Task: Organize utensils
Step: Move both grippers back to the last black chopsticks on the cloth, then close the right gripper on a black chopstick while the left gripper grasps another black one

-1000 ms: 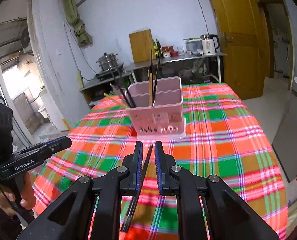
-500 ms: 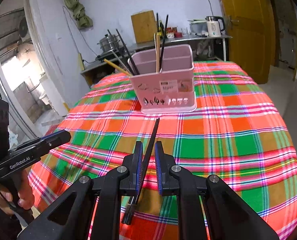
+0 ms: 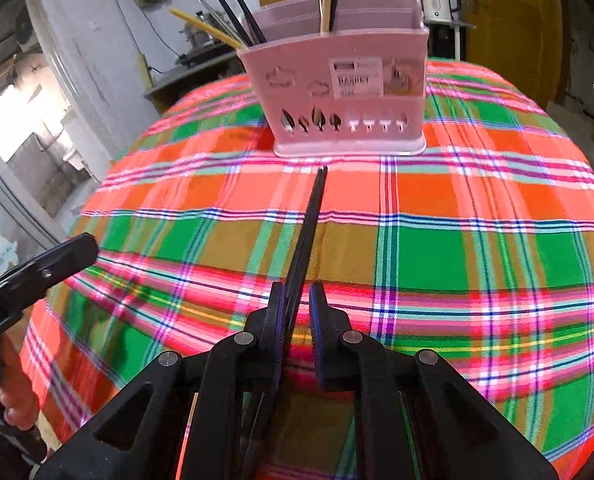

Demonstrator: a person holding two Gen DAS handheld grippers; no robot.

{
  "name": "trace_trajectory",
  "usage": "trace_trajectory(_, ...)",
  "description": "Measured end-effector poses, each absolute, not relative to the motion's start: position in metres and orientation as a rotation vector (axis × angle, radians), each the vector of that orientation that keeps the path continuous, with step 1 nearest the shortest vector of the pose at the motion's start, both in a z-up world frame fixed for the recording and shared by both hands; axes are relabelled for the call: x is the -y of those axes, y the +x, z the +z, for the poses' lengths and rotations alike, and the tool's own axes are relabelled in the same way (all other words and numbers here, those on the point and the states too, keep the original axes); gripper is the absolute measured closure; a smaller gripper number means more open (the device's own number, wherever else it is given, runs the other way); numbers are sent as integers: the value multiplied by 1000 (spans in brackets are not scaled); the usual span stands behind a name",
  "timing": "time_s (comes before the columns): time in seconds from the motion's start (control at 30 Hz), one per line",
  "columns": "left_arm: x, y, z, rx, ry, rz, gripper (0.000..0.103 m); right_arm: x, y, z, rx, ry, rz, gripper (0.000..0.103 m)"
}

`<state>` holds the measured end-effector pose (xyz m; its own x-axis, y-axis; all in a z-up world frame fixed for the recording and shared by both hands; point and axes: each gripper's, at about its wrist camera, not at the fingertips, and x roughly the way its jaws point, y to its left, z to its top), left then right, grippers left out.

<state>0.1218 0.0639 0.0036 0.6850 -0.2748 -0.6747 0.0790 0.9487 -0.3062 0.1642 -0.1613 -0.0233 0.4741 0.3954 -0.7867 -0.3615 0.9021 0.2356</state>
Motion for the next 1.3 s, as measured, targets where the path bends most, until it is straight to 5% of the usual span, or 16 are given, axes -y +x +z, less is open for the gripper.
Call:
trace_trajectory(0.63,-61,135,-3,-841,-282,-216,86,155,173,-30,-1017,-44,392,92)
trace_trajectory(1.3,48,220,-50,-1040,-238,-312,85,255,161,-25,-1028,143,271,96)
